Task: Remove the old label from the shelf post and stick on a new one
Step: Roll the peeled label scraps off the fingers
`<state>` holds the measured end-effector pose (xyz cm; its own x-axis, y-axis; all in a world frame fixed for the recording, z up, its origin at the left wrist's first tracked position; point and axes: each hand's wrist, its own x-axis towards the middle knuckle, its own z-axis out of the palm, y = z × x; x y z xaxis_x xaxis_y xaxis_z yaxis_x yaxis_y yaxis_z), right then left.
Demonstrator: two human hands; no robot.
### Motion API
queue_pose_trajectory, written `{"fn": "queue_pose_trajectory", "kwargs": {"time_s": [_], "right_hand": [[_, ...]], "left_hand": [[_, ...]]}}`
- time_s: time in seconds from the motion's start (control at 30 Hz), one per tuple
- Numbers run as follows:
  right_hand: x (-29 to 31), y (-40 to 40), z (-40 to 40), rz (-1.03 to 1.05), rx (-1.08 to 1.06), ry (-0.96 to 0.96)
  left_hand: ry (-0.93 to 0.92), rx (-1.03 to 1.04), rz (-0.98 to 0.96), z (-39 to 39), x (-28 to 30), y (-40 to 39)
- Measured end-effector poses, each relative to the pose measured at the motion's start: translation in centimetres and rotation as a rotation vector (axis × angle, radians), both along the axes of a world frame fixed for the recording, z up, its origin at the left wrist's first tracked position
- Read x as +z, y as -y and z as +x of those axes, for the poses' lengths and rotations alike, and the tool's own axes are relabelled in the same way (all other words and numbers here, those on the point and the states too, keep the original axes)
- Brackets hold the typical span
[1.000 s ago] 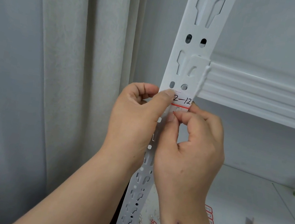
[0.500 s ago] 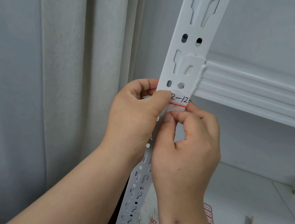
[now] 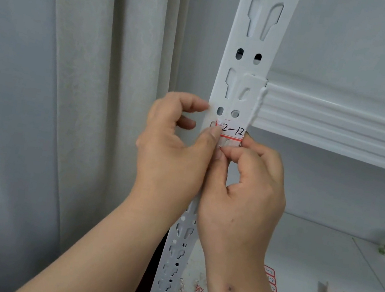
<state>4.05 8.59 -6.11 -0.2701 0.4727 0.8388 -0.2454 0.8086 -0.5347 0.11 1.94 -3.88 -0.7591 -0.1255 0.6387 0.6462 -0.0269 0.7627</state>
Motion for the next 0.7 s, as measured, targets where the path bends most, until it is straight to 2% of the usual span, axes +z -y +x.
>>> {"fn": "queue_pose_trajectory", "kwargs": {"time_s": [0.13, 0.3, 0.7], "right_hand": [[0.1, 0.0, 0.1, 0.011, -0.001, 0.004], [0.1, -0.1, 0.1, 0.011, -0.001, 0.014], [-0.1, -0.3, -0.1, 0.016, -0.001, -0.001]], "left_hand": [[-0.277, 0.182, -0.199, -1.0, 0.3, -0.1], [-0.447, 0.292, -0.312, -2.5, -0.7, 0.4], [-0.585, 0.394, -0.313, -3.5, -0.8, -0.2]]}}
